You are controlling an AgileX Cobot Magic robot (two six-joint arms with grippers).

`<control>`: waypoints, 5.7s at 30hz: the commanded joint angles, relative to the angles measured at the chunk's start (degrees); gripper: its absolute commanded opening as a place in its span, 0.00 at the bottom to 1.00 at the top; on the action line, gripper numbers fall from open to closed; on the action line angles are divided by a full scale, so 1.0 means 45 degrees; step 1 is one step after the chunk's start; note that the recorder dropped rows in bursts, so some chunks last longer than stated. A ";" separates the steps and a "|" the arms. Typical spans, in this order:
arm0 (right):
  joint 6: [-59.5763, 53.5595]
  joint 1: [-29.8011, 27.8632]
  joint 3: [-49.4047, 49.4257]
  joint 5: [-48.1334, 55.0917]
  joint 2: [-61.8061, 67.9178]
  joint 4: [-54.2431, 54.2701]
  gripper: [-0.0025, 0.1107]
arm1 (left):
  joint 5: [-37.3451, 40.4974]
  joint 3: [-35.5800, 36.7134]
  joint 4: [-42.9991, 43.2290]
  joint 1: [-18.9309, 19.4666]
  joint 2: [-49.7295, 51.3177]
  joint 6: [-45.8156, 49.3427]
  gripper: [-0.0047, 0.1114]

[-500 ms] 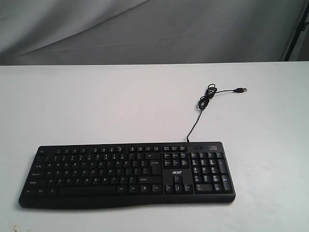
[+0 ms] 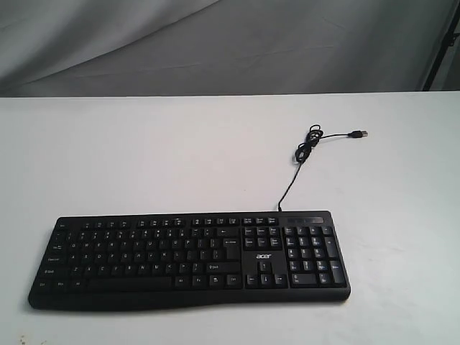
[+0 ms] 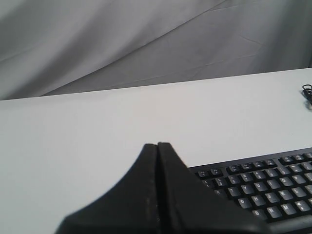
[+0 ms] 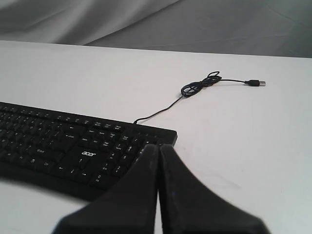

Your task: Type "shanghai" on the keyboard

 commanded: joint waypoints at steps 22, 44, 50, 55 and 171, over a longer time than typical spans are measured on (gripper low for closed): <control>-0.2783 0.3491 -0.6056 -0.2341 1.0595 0.1156 0.02 | -0.0060 0.0055 0.0010 -0.0051 -0.0044 -0.0035 0.04; -0.5675 0.7874 -1.4609 -0.2917 2.3505 0.3284 0.02 | -0.0060 0.0055 0.0010 -0.0051 -0.0044 -0.0035 0.04; -0.5701 0.8264 -1.7012 -0.2262 2.6090 0.4698 0.02 | -0.0060 0.0055 0.0010 -0.0051 -0.0044 -0.0035 0.04; -0.5863 0.8294 -1.8396 -0.2048 2.7435 0.4647 0.02 | -0.0060 0.0055 0.0010 -0.0051 -0.0044 -0.0035 0.04; -1.0036 0.7236 -1.5922 -0.3210 2.7083 0.4918 0.02 | -0.0060 0.0055 0.0010 -0.0051 -0.0044 -0.0035 0.04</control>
